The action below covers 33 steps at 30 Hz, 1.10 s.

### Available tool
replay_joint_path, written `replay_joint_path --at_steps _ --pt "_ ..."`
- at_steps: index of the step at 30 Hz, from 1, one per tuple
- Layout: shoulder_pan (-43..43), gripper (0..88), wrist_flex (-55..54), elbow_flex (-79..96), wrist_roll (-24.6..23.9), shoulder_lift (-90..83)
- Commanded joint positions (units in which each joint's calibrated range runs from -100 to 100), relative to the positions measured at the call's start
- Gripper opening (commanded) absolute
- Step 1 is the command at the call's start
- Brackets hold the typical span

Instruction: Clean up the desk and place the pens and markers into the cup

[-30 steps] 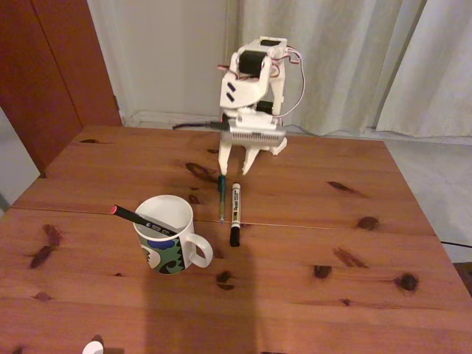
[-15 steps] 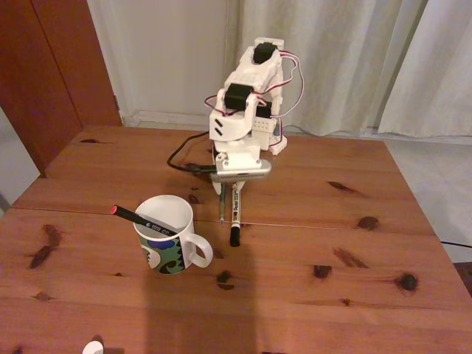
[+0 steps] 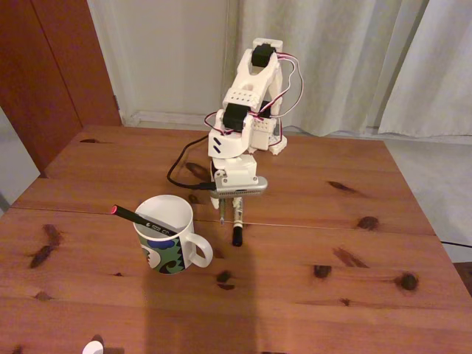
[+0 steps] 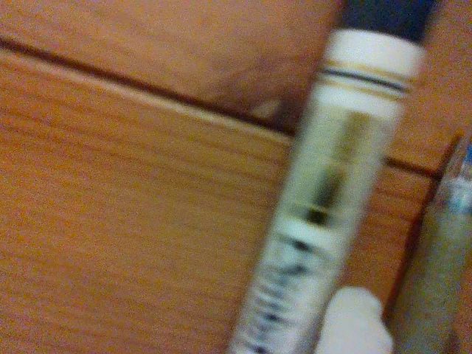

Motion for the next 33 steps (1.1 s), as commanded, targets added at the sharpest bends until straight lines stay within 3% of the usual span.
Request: replay_joint_path --at_steps 1,13,19,33 --pt "0.88 15.8 -1.19 0.42 0.71 -0.67" --pt "0.72 15.7 -1.01 0.87 1.65 -0.67" --pt "0.88 8.8 -1.01 0.87 1.7 -0.18" --pt "0.96 9.0 -1.01 0.96 2.8 -0.01"
